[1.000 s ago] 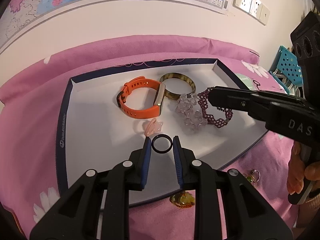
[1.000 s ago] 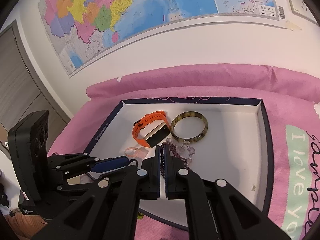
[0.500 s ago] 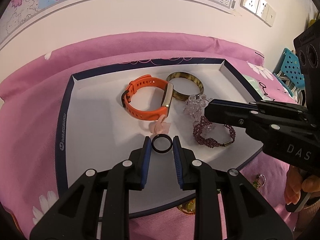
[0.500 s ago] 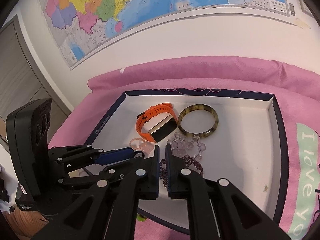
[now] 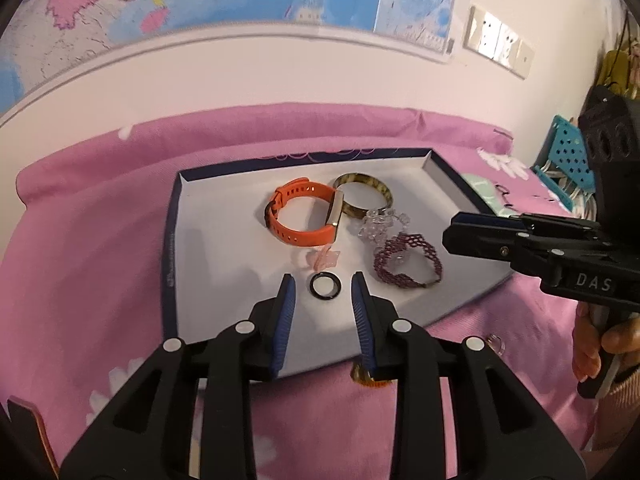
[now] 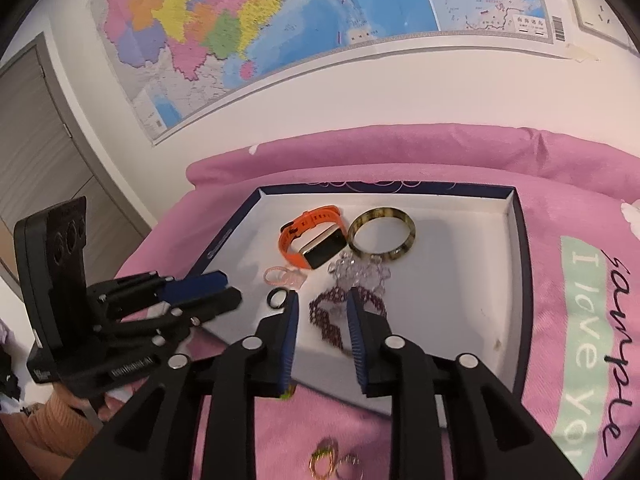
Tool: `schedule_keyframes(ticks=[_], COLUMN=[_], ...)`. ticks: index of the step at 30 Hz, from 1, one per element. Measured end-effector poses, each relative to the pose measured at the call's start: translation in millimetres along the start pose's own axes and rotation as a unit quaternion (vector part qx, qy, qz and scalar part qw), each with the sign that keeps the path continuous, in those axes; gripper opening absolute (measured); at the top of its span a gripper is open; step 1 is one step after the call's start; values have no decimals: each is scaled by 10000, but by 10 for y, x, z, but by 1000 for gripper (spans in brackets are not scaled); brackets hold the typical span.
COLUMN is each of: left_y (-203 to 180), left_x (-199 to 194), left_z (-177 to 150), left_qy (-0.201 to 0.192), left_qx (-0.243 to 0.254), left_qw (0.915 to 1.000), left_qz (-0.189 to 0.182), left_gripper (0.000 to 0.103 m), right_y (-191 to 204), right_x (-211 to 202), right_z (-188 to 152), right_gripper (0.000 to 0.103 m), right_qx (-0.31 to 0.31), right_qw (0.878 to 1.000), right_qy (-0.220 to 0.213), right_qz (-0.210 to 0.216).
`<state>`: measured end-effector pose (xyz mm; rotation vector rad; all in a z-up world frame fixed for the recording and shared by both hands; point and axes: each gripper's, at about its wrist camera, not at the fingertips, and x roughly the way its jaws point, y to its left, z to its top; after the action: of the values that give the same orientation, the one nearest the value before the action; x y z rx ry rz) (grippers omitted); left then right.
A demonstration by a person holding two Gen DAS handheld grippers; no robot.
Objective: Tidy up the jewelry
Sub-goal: 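Carry the black ring into the box with the left tool while the right tool lowers the necklace in, then open both tools and withdraw them from the box, then grasp the gold green-stone earring with the right tool while the left tool approaches the amber pendant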
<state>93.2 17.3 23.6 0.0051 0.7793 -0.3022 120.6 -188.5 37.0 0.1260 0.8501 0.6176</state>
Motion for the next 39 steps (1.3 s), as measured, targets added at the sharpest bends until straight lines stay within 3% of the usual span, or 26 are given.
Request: schedule_keyframes(ticks=[9,16,24,39], left_y=[-103,-196,-263,-328], left_x=[-280,-344,-293,-38], left_z=[-223,-430,-572,-533], left_qy=[-103,0,174,416], left_qx=[192,346,403,399], left_qw=[9997,9992,9988,9983], left_qz=[-100,-178,-217,-124], left_gripper=[33,34,36,36], right_y=[80,64,113,202], right_x=[-221,-332,-278,-172], right_z=[-232,-470,-751,-836], right_gripper=[25,25,25,25], right_qx=[-214,-297,-458,-625], right_qw=[9996,9992,9972,9958], right_qy=[78,254,565,622], right_qz=[138,-16,-162,-259])
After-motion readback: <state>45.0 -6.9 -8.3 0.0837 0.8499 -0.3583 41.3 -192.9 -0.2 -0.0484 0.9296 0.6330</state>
